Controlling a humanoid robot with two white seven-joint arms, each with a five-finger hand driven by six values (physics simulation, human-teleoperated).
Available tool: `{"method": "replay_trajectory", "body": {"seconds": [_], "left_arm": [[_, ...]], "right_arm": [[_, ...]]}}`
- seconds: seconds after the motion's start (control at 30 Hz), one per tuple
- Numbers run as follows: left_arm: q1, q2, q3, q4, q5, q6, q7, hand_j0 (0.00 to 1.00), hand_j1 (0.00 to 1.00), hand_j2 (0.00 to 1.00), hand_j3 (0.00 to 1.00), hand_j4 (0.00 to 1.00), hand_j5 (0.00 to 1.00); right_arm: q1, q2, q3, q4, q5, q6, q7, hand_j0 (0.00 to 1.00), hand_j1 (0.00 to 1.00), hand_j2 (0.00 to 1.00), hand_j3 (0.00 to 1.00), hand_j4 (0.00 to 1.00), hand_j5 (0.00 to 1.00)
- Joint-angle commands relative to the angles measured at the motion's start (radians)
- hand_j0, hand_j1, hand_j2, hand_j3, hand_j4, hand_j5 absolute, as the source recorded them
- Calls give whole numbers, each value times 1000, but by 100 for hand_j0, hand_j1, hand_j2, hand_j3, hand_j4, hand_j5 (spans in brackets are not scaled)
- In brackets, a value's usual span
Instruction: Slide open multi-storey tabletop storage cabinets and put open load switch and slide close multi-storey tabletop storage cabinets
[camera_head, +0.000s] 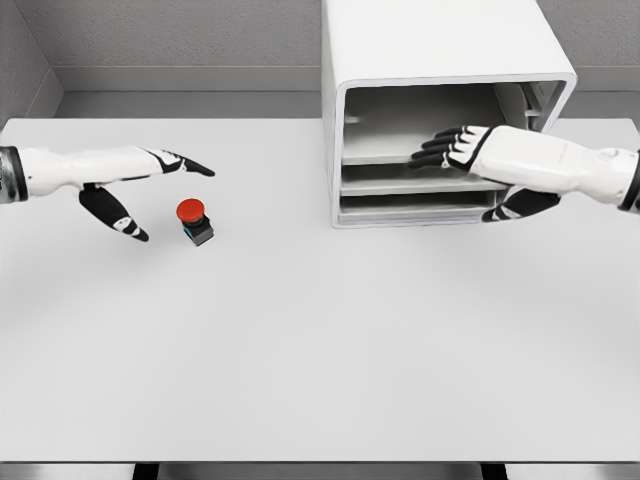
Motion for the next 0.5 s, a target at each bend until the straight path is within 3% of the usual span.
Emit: {"method": "replay_trajectory", "body": {"seconds": [0.0,0.3,0.37,0.47], "left_arm": [[0,-22,10,18,4,2,0,100,100,100,100,100,100],[23,-69,-1,66,-13,2,2,100,100,100,100,100,100],[25,-72,7,67,-32,2,2,100,100,100,100,100,100],[31,-106,-1,95,-32,2,4,100,100,100,100,100,100]], "right_arm": [[0,-1,-3,4,-7,2,-10,100,100,100,100,100,100],[5,51,0,12,-6,2,-42,100,100,100,100,100,100],[6,79,-4,56,-6,2,-36,100,100,100,100,100,100],[8,97,-9,64,-4,2,-28,100,100,100,100,100,100]]}}
